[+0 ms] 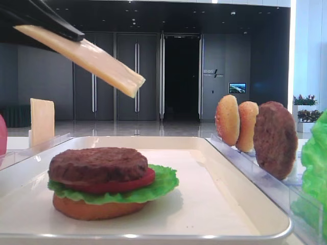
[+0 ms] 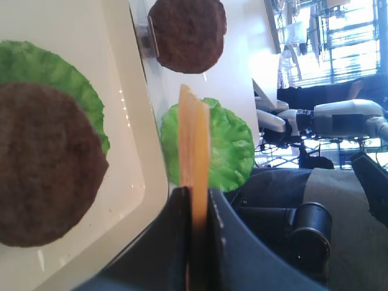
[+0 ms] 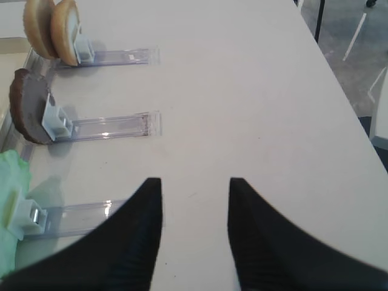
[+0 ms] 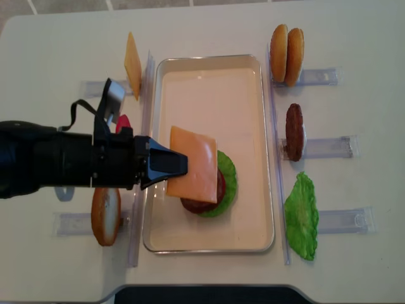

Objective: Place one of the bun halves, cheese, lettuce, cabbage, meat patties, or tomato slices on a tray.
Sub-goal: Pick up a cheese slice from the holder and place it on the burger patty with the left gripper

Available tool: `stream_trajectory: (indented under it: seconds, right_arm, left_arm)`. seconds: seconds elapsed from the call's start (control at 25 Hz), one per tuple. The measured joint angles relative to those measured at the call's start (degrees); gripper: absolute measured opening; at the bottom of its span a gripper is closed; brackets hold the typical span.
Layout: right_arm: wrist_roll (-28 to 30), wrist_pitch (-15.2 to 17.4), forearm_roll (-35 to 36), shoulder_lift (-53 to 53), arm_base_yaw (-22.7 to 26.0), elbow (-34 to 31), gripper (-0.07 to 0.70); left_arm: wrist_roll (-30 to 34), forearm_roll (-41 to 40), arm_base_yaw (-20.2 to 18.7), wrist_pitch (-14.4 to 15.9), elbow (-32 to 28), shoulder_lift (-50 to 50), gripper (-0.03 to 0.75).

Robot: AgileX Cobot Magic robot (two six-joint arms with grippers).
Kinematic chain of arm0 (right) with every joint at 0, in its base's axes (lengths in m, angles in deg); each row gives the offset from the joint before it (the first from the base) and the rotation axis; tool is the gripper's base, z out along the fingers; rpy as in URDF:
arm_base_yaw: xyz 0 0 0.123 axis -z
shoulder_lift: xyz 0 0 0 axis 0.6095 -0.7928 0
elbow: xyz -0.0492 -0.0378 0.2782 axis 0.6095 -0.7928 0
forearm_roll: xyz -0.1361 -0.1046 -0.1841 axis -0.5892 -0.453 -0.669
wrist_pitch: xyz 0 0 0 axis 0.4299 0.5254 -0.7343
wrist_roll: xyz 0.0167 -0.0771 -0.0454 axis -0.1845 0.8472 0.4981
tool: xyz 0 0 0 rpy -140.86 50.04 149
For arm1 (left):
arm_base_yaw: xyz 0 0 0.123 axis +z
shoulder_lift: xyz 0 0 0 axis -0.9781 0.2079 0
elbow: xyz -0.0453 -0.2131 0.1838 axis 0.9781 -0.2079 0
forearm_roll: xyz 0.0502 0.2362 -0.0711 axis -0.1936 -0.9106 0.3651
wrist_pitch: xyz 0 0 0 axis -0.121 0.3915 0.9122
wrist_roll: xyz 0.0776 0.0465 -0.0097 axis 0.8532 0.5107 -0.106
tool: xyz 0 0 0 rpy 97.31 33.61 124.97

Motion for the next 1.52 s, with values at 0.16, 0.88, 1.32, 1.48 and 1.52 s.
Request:
stream_trajectory:
  seconds: [0.16,0.88,1.32,1.48,1.52]
  right_arm:
    - [0.0,0.0,0.0,0.0,0.0,0.0,0.286]
    - [0.0,0.0,0.0,0.0,0.0,0.0,0.286]
    - [0.0,0.0,0.0,0.0,0.0,0.0,0.286]
    - [0.0,0.0,0.0,0.0,0.0,0.0,0.286]
    - [0.0,0.0,0.0,0.0,0.0,0.0,0.286]
  left_arm:
    - [2.67,2.82,0.0,-0.2,0.0,3.9,0.033]
    - [10.15,7.75,0.0,2.95,0.24,16.12,0.033]
    - [10.45,7.75,0.0,2.76,0.24,16.56,0.04]
    - [10.4,7.75,0.0,2.55,0.24,16.56,0.111]
    - [10.23,7.75,0.0,2.55,0.24,16.56,0.145]
